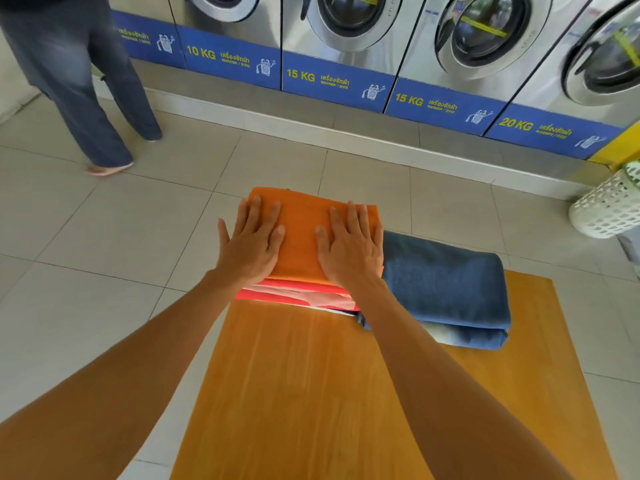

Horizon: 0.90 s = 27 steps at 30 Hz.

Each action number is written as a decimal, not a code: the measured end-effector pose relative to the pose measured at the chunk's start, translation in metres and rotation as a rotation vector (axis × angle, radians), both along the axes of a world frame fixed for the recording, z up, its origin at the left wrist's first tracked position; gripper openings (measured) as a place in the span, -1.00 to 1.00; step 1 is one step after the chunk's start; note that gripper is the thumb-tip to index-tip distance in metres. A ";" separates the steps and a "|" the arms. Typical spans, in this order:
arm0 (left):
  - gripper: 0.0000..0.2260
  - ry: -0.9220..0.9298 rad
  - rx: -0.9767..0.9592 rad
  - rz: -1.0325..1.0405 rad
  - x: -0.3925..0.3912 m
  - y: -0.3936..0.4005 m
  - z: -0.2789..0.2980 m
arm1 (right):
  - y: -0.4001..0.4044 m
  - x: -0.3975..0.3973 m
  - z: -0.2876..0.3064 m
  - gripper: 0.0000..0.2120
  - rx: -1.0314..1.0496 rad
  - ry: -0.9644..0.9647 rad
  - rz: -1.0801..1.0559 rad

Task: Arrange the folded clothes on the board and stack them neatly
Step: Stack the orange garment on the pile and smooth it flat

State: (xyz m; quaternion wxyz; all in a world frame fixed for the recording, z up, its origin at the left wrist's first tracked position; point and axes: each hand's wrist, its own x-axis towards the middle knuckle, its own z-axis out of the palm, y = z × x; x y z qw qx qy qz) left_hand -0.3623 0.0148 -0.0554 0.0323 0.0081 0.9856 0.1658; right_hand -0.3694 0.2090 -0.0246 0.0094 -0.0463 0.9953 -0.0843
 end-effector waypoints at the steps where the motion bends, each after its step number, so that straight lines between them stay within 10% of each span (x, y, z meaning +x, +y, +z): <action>1: -0.42 -0.015 0.012 0.008 0.000 0.000 0.000 | 0.001 0.000 -0.002 -0.36 0.007 0.006 -0.005; 11: -0.55 0.031 0.571 0.622 -0.016 -0.023 0.035 | 0.001 0.002 -0.007 -0.38 0.007 0.015 -0.022; 27: -0.54 -0.315 0.980 0.787 -0.076 -0.024 0.040 | 0.001 0.000 -0.013 -0.42 -0.141 0.022 -0.076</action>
